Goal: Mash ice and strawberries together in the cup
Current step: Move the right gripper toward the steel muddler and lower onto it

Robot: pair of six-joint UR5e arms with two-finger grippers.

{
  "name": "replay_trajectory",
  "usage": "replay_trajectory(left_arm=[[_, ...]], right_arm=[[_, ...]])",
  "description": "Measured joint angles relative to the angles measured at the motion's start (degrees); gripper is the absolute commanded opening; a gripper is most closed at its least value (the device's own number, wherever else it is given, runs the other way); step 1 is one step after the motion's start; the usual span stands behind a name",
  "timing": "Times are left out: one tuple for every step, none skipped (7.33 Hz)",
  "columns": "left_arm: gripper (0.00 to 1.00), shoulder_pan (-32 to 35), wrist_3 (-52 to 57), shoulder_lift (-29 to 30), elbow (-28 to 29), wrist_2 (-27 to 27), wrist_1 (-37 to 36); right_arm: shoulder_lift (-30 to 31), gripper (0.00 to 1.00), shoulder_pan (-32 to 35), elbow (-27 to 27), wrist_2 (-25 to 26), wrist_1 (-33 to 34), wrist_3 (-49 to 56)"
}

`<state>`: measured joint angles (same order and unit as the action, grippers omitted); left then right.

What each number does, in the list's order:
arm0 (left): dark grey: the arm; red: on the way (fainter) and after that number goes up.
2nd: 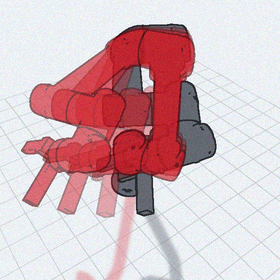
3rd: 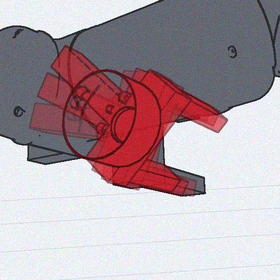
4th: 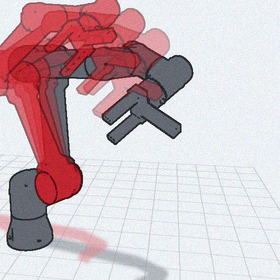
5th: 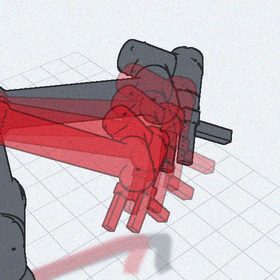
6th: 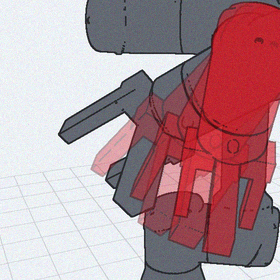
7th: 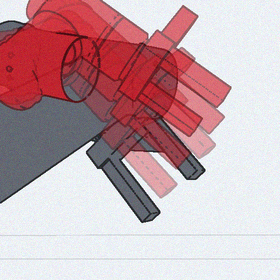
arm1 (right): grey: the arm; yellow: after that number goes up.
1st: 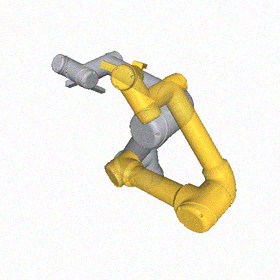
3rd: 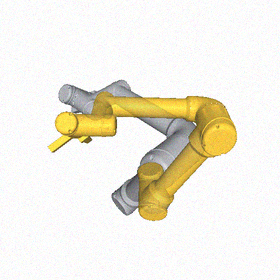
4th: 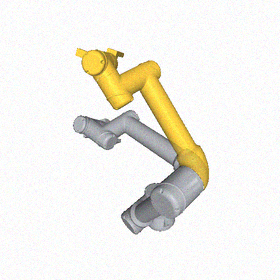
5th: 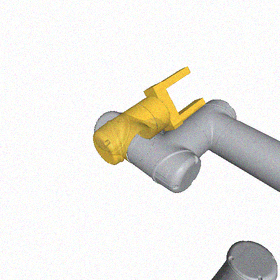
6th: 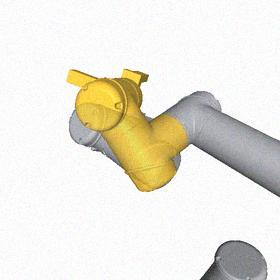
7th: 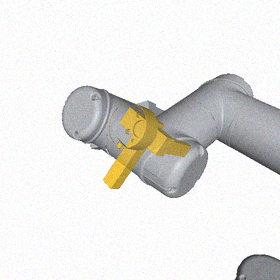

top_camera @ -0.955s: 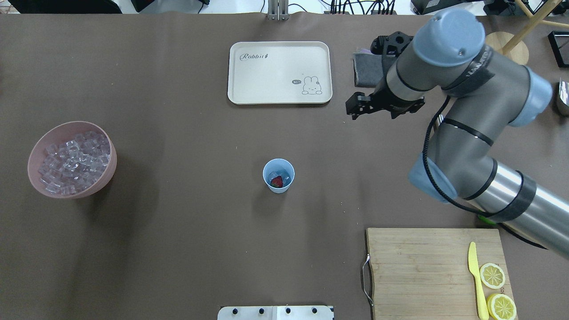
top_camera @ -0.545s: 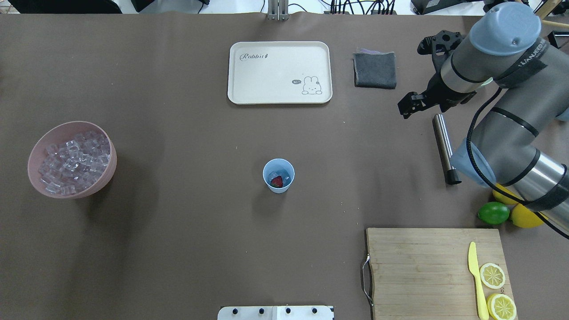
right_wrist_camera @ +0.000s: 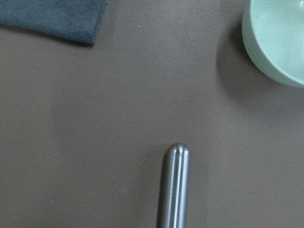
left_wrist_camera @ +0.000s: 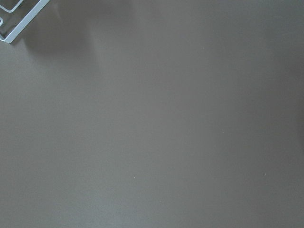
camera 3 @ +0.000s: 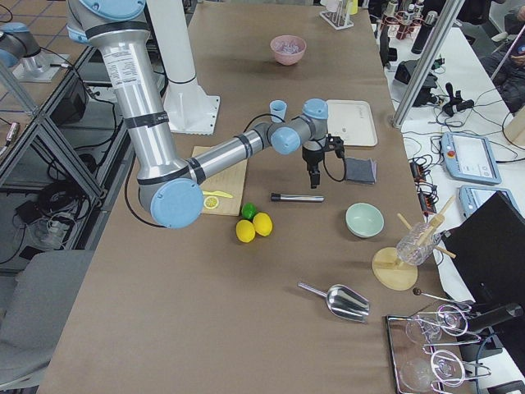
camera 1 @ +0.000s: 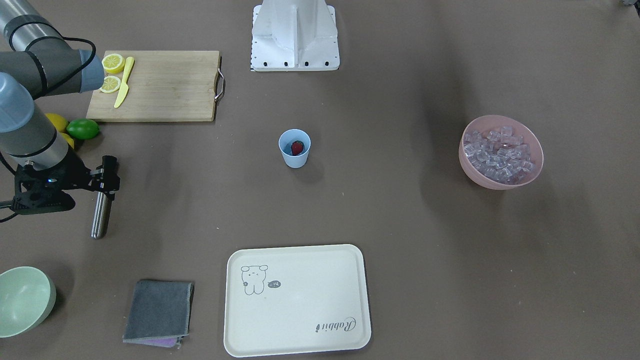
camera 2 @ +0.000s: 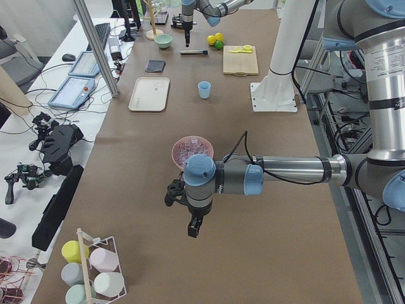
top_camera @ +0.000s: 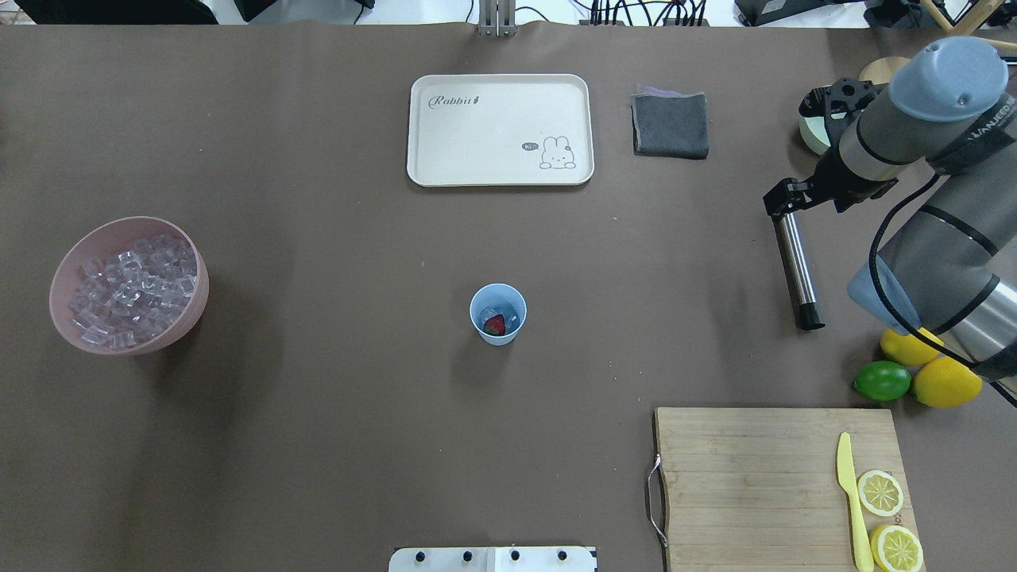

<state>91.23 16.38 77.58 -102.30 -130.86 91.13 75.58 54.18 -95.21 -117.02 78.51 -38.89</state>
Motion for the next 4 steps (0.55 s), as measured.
replay_trajectory(left_arm=[[0.98, 0.00, 0.05, 0.02, -0.04, 0.01, 0.03], [0.98, 0.00, 0.12, 0.03, -0.07, 0.04, 0.09], [0.98, 0.00, 0.19, 0.03, -0.08, 0.04, 0.15], [0.98, 0.00, 0.22, 0.03, -0.09, 0.03, 0.17]], right_arm=[[1.90, 0.97, 0.05, 1.83, 0.00, -3.65, -0.64], [3.21, 0.96, 0.03, 2.69, -0.01, -5.30, -2.97], [3.67, 0.96, -0.34, 2.93, 0.04, -6.00, -6.94], [3.15, 0.97, -1.32, 3.10, 0.21, -6.24, -10.21]])
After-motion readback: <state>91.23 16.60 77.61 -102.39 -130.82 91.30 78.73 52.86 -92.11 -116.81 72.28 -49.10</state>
